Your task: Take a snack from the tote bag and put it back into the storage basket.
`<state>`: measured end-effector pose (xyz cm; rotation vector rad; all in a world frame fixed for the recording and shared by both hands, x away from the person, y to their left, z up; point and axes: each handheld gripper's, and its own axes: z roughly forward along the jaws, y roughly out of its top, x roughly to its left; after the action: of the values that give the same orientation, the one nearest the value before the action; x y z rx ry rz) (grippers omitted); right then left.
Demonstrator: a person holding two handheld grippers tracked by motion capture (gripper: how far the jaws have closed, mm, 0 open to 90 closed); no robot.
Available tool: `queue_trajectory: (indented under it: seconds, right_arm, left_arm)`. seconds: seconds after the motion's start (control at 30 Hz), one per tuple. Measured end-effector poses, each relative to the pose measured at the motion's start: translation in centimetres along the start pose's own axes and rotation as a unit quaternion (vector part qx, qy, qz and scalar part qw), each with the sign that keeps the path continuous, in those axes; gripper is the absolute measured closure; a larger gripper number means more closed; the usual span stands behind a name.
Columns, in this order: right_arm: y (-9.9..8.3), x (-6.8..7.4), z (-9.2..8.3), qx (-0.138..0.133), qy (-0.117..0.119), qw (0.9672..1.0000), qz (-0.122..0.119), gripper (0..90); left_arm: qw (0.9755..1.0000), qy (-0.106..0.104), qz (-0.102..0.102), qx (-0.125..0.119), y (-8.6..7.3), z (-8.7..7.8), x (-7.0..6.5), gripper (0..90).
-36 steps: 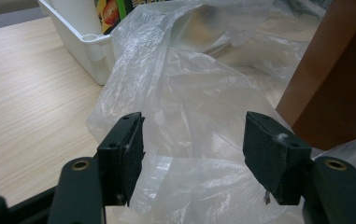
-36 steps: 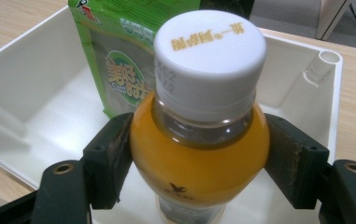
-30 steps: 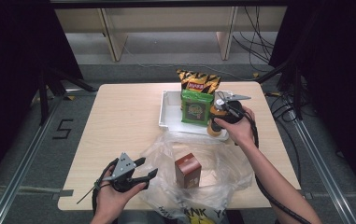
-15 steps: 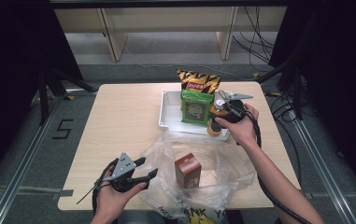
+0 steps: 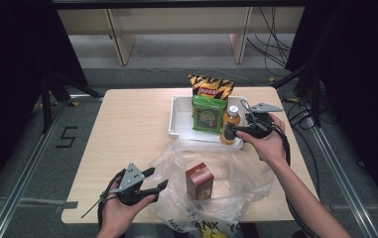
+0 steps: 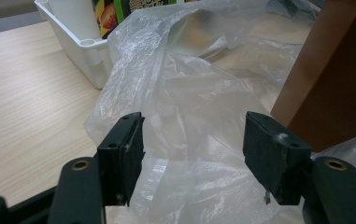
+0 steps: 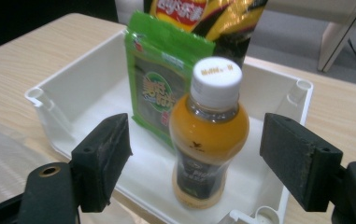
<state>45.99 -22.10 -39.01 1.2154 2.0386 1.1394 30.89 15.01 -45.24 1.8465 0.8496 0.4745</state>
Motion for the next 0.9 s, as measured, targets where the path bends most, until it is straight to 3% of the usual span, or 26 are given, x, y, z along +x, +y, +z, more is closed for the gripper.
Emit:
queue_trajectory:
  seconds: [0.1,0.27,0.4,0.63,0.67,0.73,0.9]
  right_arm:
    - [0.0,0.6,-1.2,-0.011,0.003,0.9999,0.002,26.1]
    - [-0.6,1.5,-2.9,-0.016,0.040,0.9989,0.020,26.6]
    - [-0.9,2.3,-4.5,-0.020,0.055,0.9979,0.026,25.7]
    - [-1.5,4.5,-7.0,-0.037,0.094,0.9948,0.012,25.9]
    - [-1.6,4.9,-7.3,-0.039,0.108,0.9933,0.009,25.9]
    - [-1.7,5.4,-7.7,-0.042,0.113,0.9926,-0.012,25.7]
    - [-1.8,7.0,-7.9,-0.041,0.130,0.9906,-0.011,25.1]
  left_arm:
    - [1.0000,0.006,-0.001,-0.002,0.1,-0.2,0.0,37.9]
    - [1.0000,0.006,0.006,-0.002,0.1,-0.3,-0.1,37.9]
    - [1.0000,0.008,0.004,-0.002,0.2,-0.3,-0.2,37.9]
    - [1.0000,0.007,0.004,0.000,0.1,-0.3,-0.3,37.8]
    - [1.0000,0.007,0.004,-0.001,0.2,-0.3,-0.3,37.8]
    - [1.0000,0.004,0.004,-0.001,0.1,-0.2,-0.2,37.8]
    - [1.0000,0.006,0.004,0.003,0.1,-0.1,-0.2,37.8]
